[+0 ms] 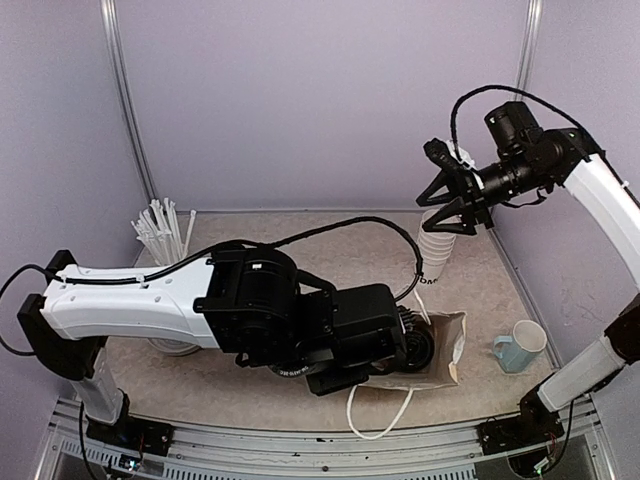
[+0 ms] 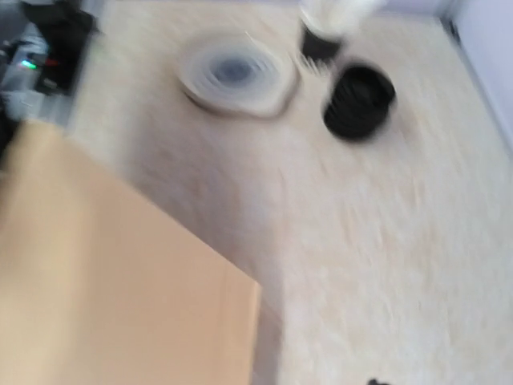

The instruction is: Pack the takeout coffee

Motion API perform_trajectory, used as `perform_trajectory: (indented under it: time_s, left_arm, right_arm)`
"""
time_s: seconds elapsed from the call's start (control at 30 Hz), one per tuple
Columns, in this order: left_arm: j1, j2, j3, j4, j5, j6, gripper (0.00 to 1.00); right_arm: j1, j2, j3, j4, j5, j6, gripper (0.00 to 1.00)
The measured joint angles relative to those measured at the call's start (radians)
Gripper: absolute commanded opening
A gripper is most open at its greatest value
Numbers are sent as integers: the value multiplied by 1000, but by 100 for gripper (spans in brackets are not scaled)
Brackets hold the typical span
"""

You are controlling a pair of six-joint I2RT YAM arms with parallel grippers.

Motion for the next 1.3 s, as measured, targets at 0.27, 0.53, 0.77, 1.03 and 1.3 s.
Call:
perform_trajectory:
  time_s: [0.27,0.53,0.77,1.03,1.3]
  left_arm:
    - [-61,-18,-119,36,-109,-31,47]
    - [-102,-71,-270,123,-187,-21,48]
    - [-105,-110,-331,222,-224,34,48]
    - [-98,-129,-375,314,-230,111,48]
    - [-79,-137,-402,399,-203,200,48]
  right_arm:
    - [-5,277,-89,135,106,97,50]
    - [38,354,-144,223,193,167,49]
    - [68,502,-145,267,253,203,48]
    - [82,598,-145,268,267,214,48]
    - [111,630,-145,259,187,190,48]
